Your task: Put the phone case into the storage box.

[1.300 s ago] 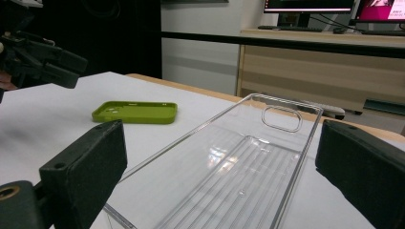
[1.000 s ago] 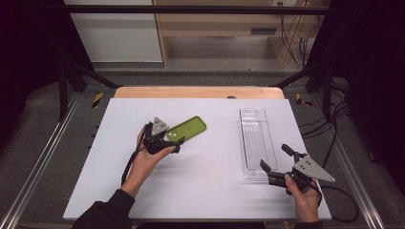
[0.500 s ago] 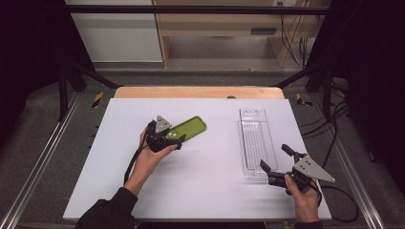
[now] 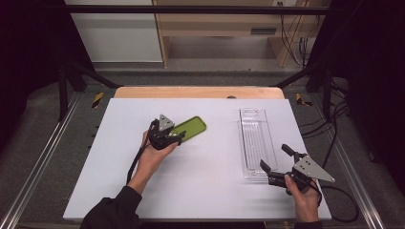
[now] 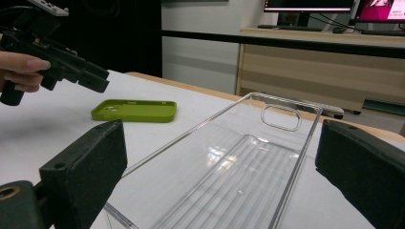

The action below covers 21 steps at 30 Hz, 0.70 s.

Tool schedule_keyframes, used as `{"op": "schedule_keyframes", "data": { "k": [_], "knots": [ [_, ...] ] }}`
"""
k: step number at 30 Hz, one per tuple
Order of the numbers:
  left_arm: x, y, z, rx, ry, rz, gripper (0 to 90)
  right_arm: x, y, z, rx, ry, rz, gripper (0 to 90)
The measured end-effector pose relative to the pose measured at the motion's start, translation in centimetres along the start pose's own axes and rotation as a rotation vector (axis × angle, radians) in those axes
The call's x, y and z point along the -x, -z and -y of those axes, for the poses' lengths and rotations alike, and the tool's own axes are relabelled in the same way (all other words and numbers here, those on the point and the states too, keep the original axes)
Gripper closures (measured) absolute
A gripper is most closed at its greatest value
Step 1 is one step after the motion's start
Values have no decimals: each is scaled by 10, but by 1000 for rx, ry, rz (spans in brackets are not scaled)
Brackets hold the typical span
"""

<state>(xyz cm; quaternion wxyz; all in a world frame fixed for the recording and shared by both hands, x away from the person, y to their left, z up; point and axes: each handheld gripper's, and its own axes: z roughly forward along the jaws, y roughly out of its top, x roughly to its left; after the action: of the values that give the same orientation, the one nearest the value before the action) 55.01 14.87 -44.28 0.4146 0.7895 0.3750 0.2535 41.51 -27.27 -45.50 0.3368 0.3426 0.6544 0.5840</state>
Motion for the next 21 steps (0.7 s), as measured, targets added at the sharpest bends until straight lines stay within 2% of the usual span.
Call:
{"op": "schedule_keyframes", "data": {
  "k": [2, 3, 7, 11, 16, 21],
  "knots": [
    [0, 0, 0, 2, 11, 3, 521, 0, 0, 0, 0, 0, 1, 38],
    [-1, 0, 0, -3, 14, 3, 576, 0, 0, 0, 0, -1, 1, 38],
    [-2, -2, 1, -17, 30, 13, 668, 0, 0, 0, 0, 0, 2, 38],
    [-3, -4, 2, -35, 36, 14, 721, 0, 0, 0, 1, -1, 2, 38],
    [-5, -7, 4, -48, 70, 22, 827, 1, 0, 0, 2, 0, 1, 38],
    [-4, -9, 5, -60, 75, 27, 885, 1, 0, 0, 2, 0, 2, 39]
  ]
}}
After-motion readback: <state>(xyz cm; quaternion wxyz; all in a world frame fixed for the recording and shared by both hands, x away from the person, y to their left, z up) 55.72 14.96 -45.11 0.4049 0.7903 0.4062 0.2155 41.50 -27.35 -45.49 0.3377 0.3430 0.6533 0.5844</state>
